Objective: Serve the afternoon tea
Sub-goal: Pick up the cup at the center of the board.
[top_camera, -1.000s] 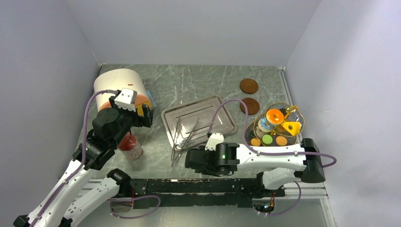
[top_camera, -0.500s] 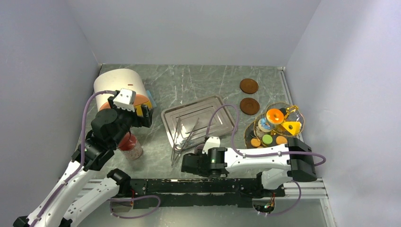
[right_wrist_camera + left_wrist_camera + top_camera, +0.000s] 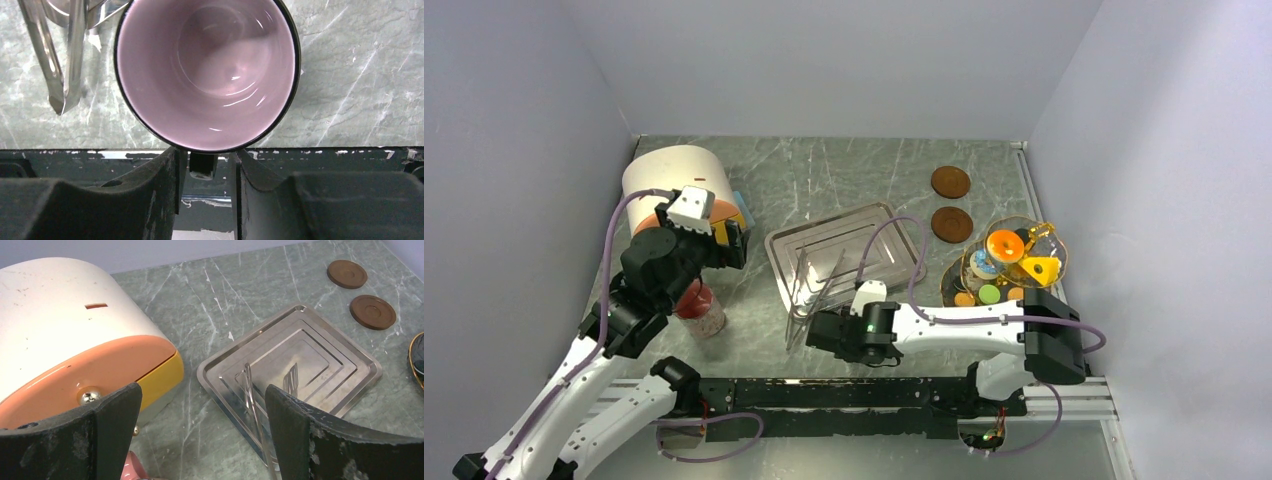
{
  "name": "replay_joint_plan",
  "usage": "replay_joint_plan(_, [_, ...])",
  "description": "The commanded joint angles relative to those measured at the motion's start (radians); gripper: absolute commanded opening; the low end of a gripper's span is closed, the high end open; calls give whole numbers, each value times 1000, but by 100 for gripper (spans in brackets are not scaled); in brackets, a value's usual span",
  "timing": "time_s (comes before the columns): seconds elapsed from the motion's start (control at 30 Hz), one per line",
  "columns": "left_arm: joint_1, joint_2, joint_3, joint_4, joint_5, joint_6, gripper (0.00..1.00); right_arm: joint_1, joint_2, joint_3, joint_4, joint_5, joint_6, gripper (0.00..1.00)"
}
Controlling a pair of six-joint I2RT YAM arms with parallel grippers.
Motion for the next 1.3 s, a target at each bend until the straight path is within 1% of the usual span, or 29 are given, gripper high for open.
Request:
replay_joint_plan(0.0, [0,-1,-6,5,-6,11,97,-18,38,19,7,30,-11,39])
replay_joint_plan(0.17, [0,4,-5,4,-5,12,97,-32,49,4,39,27,-30,35])
replay_joint_plan(0.23, [0,3,-6,6,-3,13,97,-36,54,9,45,19,-39,30])
replay_joint_plan(0.27, [0,4,-6,7,-1,13,97,-36,56,16,48,18,-47,25])
replay_joint_plan(0.3, [0,6,-6,7,0,13,97,-36,58,25,45,18,-52,15])
replay_joint_plan(0.33, [0,9,-5,6,0,13,97,-36,61,36,39,16,-53,1])
replay_joint_plan(0.37, [0,10,-4,4,0,13,97,-36,62,47,30,14,-52,0])
replay_joint_plan(0.6, [0,11,-7,6,0,14,97,-24,29,107,-89,-6,28,0])
replay_joint_plan(0.83, [0,22,-3,-1,-2,14,97,0,-57,203,-157,78,30,0])
replay_joint_plan(1.0, [0,12,-7,8,13,14,97,-17,-14,369,-314,203,23,0])
replay_joint_plan(1.07, [0,14,-6,6,13,14,97,-47,18,432,-347,244,-2,0])
replay_joint_plan(1.13, [0,17,-6,5,16,14,97,-96,53,486,-330,267,-49,0])
replay_joint_plan(1.27, [0,18,-6,3,14,14,97,-202,112,563,-213,270,-213,0])
